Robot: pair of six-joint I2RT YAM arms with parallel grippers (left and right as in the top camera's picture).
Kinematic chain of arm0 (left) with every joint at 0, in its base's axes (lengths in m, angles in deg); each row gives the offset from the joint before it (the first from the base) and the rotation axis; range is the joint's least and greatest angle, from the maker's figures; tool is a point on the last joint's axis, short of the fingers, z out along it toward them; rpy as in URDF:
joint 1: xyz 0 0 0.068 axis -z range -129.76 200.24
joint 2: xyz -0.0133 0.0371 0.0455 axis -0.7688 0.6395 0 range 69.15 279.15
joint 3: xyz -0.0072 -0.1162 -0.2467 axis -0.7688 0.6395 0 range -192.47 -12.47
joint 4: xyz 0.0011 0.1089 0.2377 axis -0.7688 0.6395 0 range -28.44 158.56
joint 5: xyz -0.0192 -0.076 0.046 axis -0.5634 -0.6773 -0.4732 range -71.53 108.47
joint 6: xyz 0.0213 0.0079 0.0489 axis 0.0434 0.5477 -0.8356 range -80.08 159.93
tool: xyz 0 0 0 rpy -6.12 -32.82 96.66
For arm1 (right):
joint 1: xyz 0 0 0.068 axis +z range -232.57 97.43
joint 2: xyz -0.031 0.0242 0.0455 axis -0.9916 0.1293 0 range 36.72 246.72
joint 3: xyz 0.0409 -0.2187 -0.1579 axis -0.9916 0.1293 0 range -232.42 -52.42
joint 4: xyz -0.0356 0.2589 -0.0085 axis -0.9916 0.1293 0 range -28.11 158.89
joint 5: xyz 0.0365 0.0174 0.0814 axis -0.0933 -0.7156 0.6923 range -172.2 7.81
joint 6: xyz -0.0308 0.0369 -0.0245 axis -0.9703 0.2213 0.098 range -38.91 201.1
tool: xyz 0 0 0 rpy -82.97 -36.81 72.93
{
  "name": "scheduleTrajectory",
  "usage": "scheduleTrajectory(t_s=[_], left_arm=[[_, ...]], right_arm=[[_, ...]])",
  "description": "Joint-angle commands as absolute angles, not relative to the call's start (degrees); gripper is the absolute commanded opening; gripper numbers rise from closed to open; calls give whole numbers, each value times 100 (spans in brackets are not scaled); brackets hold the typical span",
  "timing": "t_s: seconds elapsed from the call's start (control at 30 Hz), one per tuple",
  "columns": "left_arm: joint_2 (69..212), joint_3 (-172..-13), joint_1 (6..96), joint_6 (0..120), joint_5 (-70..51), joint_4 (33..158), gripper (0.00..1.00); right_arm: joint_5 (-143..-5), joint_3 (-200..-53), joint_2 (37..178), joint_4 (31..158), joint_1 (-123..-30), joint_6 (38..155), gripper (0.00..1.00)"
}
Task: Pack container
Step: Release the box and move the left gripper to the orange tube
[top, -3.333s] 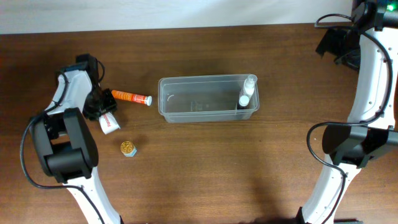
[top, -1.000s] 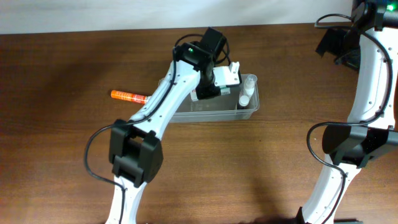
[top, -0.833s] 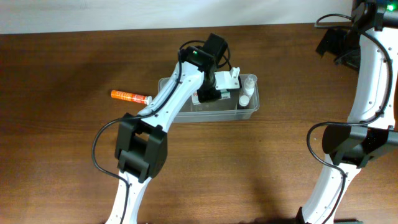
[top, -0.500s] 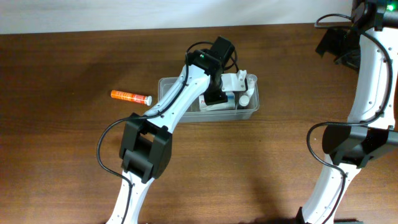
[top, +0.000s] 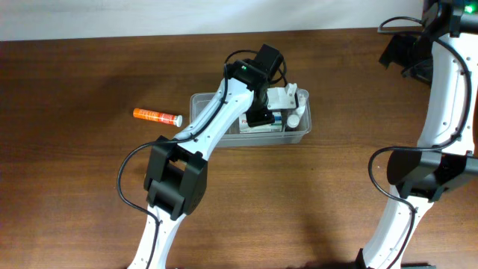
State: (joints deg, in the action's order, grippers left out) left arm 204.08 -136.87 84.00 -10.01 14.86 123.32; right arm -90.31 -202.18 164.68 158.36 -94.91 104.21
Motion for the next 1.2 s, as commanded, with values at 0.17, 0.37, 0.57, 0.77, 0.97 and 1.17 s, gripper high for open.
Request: scheduleTrajectory(t_s=[0.17, 0.37, 0.57, 0.77, 0.97, 1.17], left_arm=[[20347, -15182, 8343, 719, 1982, 13123, 66], [20345, -16159, 7915, 1932, 1980, 13788, 80], [20338, -16441, 6818, 4197, 1975, 14109, 80], [20338, -16439, 5583, 5124, 1055, 14325, 82], [20347, -16439, 5246, 5167, 944, 14614, 84], [20502, -16432, 5054, 7102, 1932, 15248, 77]], right_arm=[[-9101, -20285, 16372, 15836, -9498, 10406, 98], [-9101, -20285, 16372, 15838, -9498, 10406, 98], [-9101, -20285, 16372, 15836, -9498, 10406, 98], [-9101, -20285, 16374, 15838, -9498, 10406, 98], [-9101, -20285, 16374, 15836, -9498, 10406, 98], [-9101, -20285, 16374, 15836, -9498, 10406, 98]])
